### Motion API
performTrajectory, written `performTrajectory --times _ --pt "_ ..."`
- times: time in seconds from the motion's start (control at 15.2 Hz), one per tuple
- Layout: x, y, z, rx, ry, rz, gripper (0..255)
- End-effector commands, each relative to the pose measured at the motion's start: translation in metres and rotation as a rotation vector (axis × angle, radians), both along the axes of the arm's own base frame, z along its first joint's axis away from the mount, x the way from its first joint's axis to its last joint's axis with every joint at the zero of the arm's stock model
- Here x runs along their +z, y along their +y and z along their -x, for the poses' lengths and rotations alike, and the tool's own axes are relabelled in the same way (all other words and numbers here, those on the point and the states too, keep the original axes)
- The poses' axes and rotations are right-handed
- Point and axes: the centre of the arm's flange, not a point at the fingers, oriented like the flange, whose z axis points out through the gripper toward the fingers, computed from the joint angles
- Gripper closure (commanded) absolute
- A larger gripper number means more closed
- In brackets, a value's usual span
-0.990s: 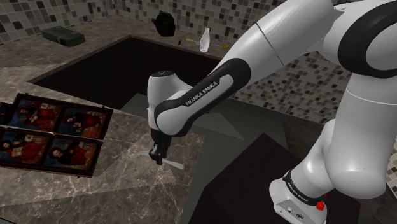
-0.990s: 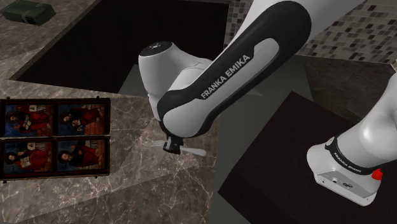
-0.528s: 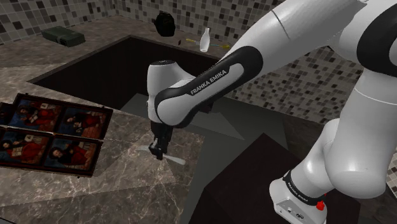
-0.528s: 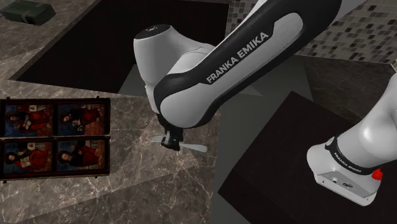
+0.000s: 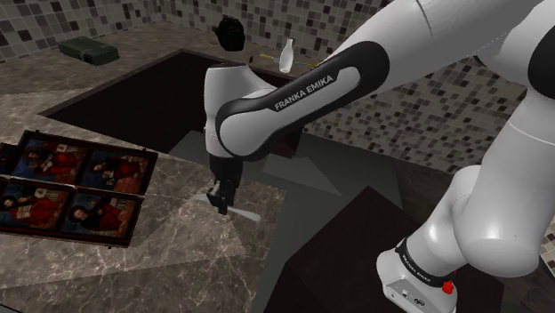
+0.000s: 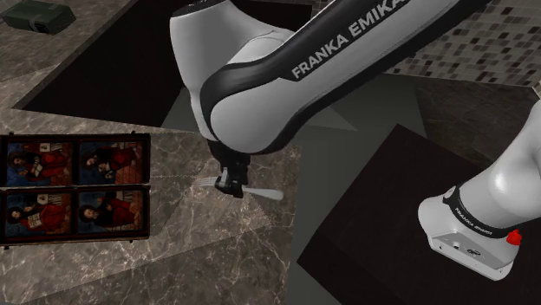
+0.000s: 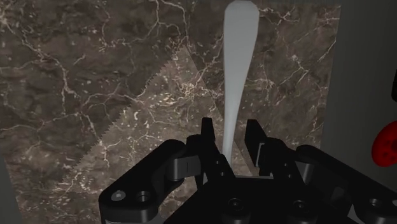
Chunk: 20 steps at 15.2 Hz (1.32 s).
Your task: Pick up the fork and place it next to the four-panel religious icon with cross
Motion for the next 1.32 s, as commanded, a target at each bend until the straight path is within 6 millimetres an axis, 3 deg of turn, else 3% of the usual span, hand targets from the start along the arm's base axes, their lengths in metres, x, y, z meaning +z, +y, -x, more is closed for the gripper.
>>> performTrajectory --times 0.0,0.53,1.25 --pt "0.011 0.000 0.000 0.000 0.000 0.000 255" --pt "0.049 0.000 0.000 0.000 0.000 0.000 255" --pt "0.050 0.075 -0.125 0.000 0.000 0.000 255"
